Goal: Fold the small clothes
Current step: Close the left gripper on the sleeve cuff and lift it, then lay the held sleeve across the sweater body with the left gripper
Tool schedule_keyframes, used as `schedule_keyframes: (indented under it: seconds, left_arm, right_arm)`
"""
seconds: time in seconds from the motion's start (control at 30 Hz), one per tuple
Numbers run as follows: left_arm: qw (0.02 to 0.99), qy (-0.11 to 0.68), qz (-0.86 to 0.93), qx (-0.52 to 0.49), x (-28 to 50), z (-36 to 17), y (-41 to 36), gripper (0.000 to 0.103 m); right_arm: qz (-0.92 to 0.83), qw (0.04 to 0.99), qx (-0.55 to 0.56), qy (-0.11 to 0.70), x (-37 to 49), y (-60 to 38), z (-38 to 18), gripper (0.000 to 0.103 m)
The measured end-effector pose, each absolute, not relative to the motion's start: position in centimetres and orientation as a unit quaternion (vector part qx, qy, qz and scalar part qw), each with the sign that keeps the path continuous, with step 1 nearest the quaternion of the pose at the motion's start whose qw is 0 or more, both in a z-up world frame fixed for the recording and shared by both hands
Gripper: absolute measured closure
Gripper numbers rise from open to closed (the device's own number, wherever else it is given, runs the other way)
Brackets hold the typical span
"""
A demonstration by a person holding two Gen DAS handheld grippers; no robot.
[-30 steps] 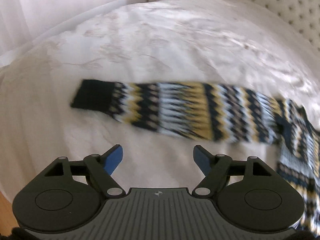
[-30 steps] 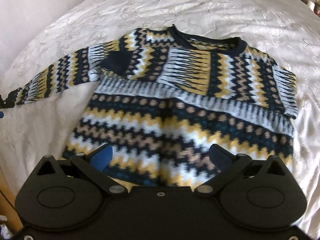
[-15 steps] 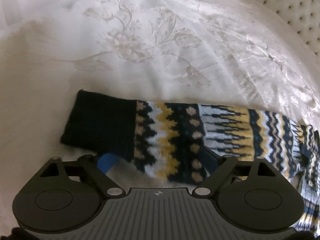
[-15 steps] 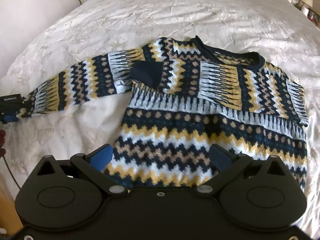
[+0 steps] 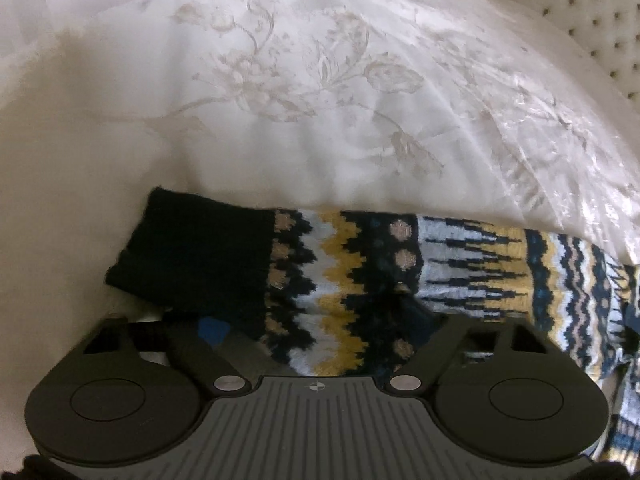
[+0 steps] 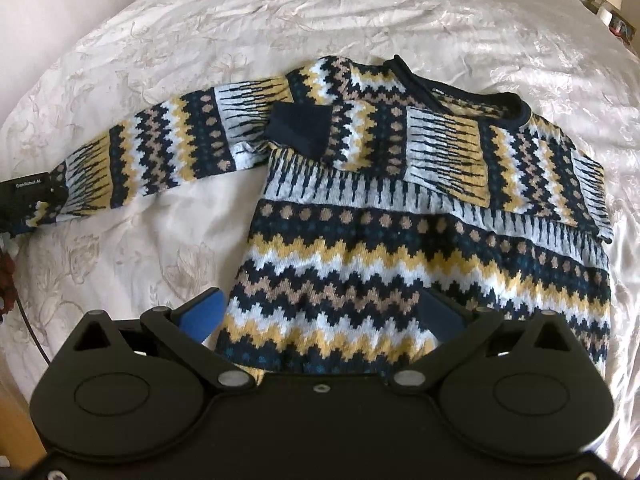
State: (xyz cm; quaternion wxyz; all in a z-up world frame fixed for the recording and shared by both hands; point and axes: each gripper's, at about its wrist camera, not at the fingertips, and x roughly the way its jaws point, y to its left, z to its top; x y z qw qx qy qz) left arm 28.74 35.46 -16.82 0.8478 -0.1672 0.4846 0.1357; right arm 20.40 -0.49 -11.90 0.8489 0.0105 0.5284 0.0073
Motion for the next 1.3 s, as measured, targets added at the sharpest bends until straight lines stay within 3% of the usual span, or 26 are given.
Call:
schedule_keyframes:
  seconds: [0.03, 0.07, 0.13, 0.5, 0.8, 1.0, 1.3]
  left_arm:
    - [0.850, 0.480, 0.143, -0.161, 28.6, -16.5, 35.3, 0.059]
    - [0.852, 0.477, 0.148, -0.158, 28.6, -16.1, 35.2, 0.078]
    - [0.858, 0.467, 0.136, -0.166, 28.5, -15.2, 35.1, 0.097]
    - [0.922, 0.358, 0.098, -0.106, 29.2, -4.9, 28.5, 0.097]
    - [0.956, 0.290, -0.021, -0.043, 30.9, 2.8, 12.9, 0.097]
    - [0.949, 0.296, -0.107, -0.019, 32.1, 2.0, 1.2, 0.097]
    - [0.900, 0.386, -0.197, 0.047, 32.8, -6.3, -13.7, 0.095]
  right_arm:
    - [0.007, 0.849, 0.012, 0.529, 20.4, -0.6, -11.9, 0.001]
    - [0.007, 0.848, 0.013, 0.529, 20.4, -0.7, -11.9, 0.001]
    - [0.007, 0.847, 0.016, 0.531, 20.4, -1.1, -12.0, 0.001]
    - [0.037, 0.852, 0.043, 0.520, 20.8, -4.7, -12.7, 0.001]
    - [0.052, 0.854, 0.088, 0.510, 20.7, -12.5, -13.3, 0.001]
    - [0.038, 0.860, 0.113, 0.497, 19.8, -19.0, -13.1, 0.001]
    - [-0.002, 0.861, 0.145, 0.488, 17.7, -27.4, -13.5, 0.001]
